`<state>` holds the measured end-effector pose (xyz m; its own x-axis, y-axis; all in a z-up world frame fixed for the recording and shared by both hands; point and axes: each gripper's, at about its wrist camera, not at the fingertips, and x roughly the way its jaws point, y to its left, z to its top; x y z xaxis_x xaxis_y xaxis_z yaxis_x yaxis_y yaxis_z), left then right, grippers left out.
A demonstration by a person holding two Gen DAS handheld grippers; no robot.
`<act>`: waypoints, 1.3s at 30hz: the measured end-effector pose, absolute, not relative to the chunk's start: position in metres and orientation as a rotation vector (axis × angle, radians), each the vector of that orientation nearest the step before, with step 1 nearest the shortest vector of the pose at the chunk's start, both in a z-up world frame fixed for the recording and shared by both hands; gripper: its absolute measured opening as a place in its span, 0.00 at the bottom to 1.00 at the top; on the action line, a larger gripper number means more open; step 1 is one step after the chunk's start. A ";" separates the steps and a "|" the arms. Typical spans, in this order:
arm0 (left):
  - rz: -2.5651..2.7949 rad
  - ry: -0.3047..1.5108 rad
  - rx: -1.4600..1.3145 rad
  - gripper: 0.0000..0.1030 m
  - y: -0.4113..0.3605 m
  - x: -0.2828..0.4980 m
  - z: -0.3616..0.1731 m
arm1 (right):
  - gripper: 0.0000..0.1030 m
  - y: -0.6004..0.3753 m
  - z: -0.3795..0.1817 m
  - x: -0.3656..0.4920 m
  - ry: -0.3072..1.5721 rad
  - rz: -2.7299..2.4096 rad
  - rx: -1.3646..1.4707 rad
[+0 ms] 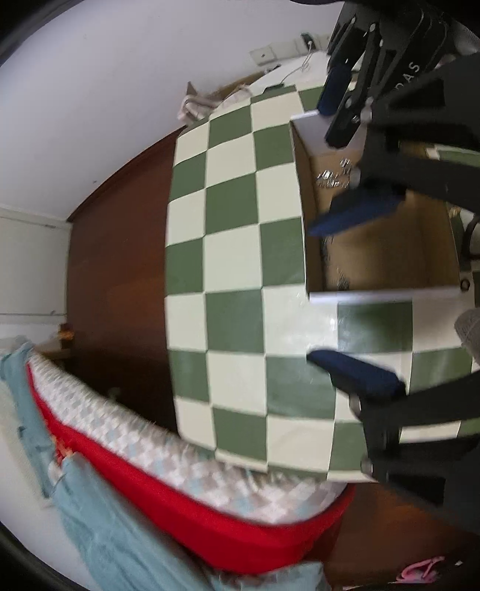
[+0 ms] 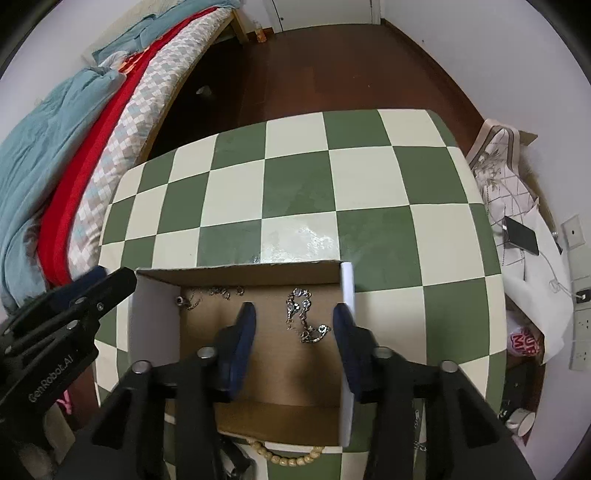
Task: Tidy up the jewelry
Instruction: 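Lift both grippers out of the box and back from it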
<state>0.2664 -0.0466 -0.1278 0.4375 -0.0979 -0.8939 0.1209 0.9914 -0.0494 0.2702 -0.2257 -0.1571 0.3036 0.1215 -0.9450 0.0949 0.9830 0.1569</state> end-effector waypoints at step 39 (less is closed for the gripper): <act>-0.024 0.851 0.079 1.00 -0.015 0.110 -0.053 | 0.98 -0.202 -0.064 0.103 0.968 -0.191 0.038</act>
